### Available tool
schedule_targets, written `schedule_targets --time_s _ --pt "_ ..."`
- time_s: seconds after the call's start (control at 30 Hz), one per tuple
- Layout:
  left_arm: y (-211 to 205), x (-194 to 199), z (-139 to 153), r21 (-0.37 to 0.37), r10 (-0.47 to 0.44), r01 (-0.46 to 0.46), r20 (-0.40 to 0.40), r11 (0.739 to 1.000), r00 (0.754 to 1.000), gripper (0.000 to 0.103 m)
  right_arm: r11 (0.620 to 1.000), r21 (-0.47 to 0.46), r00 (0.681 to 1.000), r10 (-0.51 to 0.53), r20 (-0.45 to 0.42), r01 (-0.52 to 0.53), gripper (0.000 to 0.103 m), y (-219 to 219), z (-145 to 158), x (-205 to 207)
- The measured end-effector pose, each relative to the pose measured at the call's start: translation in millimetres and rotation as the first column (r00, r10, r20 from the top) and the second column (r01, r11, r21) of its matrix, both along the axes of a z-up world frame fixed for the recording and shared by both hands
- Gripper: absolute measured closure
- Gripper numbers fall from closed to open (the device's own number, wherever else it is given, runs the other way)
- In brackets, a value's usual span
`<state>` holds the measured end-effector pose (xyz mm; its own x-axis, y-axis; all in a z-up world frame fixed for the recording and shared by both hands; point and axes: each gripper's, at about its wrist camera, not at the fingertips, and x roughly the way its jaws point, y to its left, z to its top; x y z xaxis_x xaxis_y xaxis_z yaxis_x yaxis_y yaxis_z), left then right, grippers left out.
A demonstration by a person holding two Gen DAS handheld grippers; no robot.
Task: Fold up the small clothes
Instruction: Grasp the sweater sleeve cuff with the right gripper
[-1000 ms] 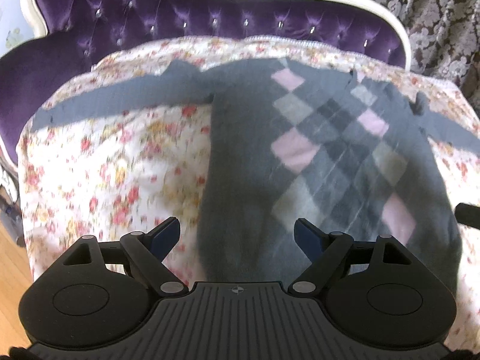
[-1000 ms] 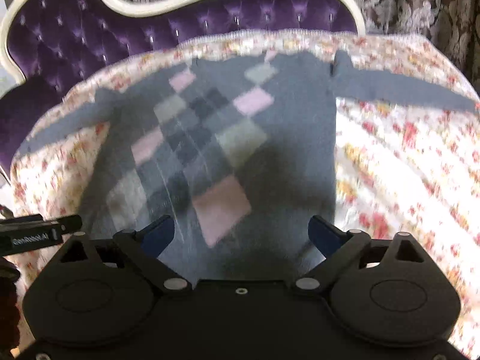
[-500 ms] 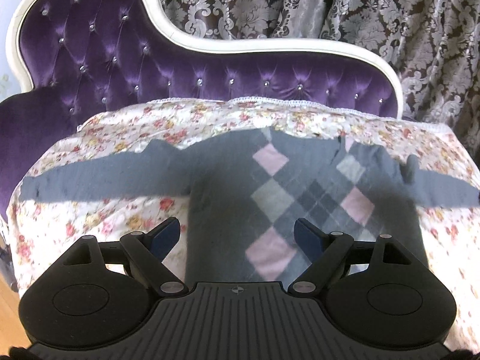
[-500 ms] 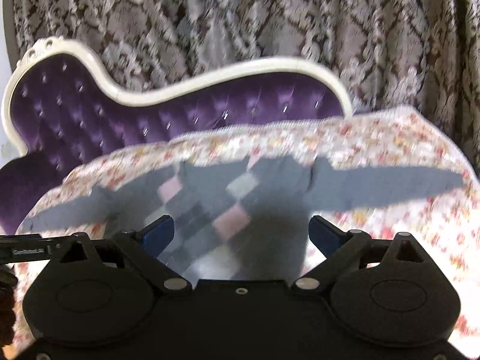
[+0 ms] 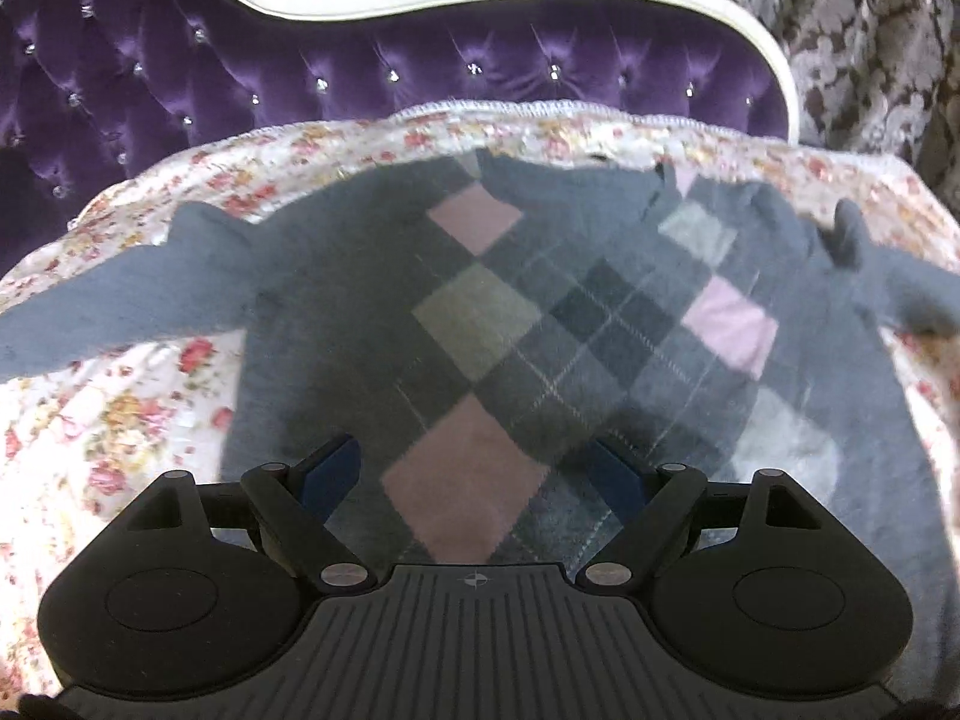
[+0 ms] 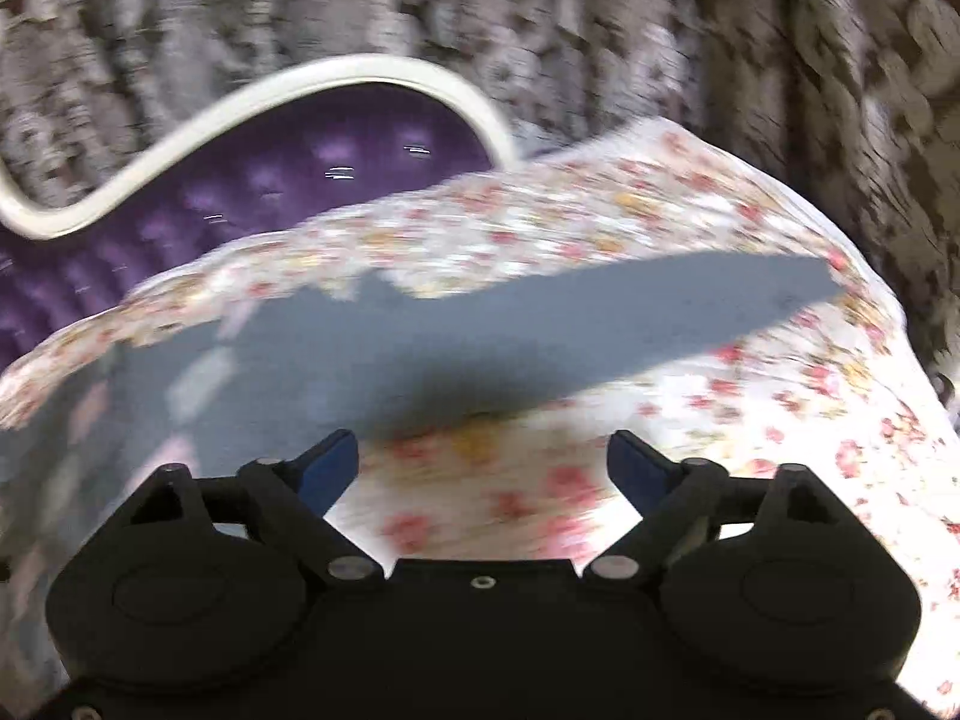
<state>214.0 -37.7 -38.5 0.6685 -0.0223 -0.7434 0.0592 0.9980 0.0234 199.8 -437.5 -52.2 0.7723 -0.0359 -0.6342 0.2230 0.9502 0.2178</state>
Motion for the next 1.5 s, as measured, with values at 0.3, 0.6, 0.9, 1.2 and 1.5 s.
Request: schedule_targets --time_s 0.3,0.6,0.9,1.2,1.5 --pt "1.5 1.4 -23.7 -0.019 -0.004 0.004 0.016 1.0 1.0 0.013 0.965 0.188 0.982 -0.187 -0.006 0.184 0.042 -111.7 -42.3 20.9" --pt "2.4 3.8 -28.9 -0.009 0.004 -0.004 0.016 1.0 1.0 0.005 0.942 0.25 0.968 -0.246 0.05 0.226 0.045 -157.0 -55.6 53.1" --pt "7.2 7.9 -25.9 -0.039 0.005 -0.005 -0.01 0.999 1.0 0.006 0.89 0.319 0.936 -0.351 0.023 0.326 0.094 -184.4 -63.2 69.1" --pt "19.4 -0.7 -9.8 -0.099 0.002 -0.005 -0.028 0.995 1.0 0.011 0.916 0.143 0.921 -0.385 0.058 0.374 0.094 -178.3 -3.2 38.7" --pt "56.9 -21.6 11.4 -0.141 0.035 -0.037 -0.018 0.989 0.999 0.011 0.984 -0.096 0.974 -0.131 0.185 0.151 0.094 -79.9 93.1 69.4"
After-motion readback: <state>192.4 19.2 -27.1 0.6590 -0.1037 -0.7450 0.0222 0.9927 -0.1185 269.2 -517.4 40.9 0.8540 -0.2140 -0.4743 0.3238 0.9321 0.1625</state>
